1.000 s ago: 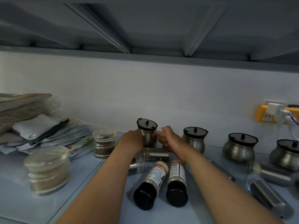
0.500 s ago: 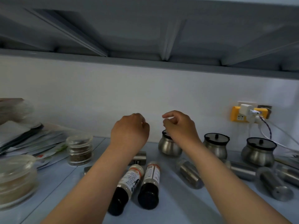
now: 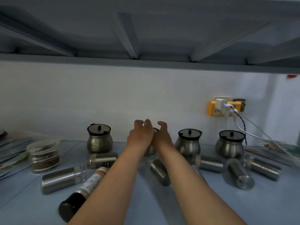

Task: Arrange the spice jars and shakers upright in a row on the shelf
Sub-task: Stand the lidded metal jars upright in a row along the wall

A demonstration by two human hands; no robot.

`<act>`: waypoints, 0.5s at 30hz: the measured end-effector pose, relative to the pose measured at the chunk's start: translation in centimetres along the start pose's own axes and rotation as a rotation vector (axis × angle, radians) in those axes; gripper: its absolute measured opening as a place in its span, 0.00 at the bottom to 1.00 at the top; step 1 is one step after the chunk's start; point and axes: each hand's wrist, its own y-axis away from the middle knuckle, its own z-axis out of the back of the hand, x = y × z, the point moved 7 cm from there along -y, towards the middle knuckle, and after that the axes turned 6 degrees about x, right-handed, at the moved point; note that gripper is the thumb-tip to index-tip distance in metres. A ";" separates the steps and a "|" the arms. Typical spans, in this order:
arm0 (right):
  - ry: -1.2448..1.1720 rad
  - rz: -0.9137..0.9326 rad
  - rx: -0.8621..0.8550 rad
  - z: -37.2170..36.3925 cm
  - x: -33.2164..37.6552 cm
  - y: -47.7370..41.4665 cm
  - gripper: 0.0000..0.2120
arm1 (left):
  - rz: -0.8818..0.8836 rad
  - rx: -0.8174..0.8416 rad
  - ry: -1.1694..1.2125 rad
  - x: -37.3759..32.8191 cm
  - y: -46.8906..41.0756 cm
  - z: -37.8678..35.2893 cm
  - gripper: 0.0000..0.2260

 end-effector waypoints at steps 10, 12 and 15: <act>-0.149 0.020 -0.003 -1.4 -0.5 -0.1 0.26 | 0.101 -0.032 0.255 1.3 -0.1 -0.9 0.16; -0.190 0.008 -0.001 -1.6 -0.6 -0.1 0.30 | 0.115 -0.042 0.355 1.5 0.2 -1.0 0.17; -0.185 -0.011 0.007 -2.0 -1.1 -0.2 0.33 | 0.115 -0.040 0.438 1.8 0.5 -1.4 0.19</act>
